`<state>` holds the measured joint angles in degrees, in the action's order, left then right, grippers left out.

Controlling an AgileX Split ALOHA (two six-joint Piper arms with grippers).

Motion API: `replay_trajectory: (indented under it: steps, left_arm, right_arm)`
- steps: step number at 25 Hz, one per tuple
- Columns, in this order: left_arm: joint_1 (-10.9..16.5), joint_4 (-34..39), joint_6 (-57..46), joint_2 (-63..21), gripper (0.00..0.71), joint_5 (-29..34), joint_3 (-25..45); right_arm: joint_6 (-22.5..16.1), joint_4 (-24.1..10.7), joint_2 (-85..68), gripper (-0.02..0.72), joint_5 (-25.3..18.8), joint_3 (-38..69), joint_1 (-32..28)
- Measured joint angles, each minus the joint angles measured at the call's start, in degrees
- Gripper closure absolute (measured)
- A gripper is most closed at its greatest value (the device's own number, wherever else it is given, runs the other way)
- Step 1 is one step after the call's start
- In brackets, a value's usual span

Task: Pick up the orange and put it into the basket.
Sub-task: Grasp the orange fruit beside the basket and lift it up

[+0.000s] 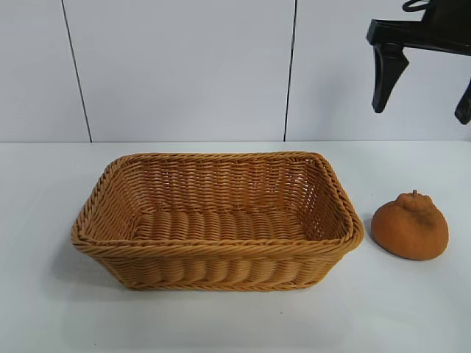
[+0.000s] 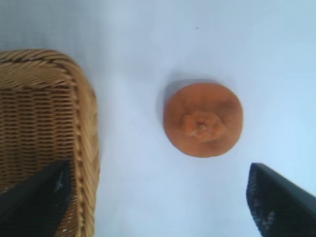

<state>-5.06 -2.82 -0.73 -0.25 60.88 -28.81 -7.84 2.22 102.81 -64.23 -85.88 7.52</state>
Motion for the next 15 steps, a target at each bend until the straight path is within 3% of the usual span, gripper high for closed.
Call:
replay_trajectory:
  steps: [15]
  left_arm:
    - [0.0, 0.0, 0.0, 0.0, 0.129, 0.0, 0.0]
  right_arm:
    - [1.4, 4.2, 16.4, 0.042, 1.5, 0.0, -1.6]
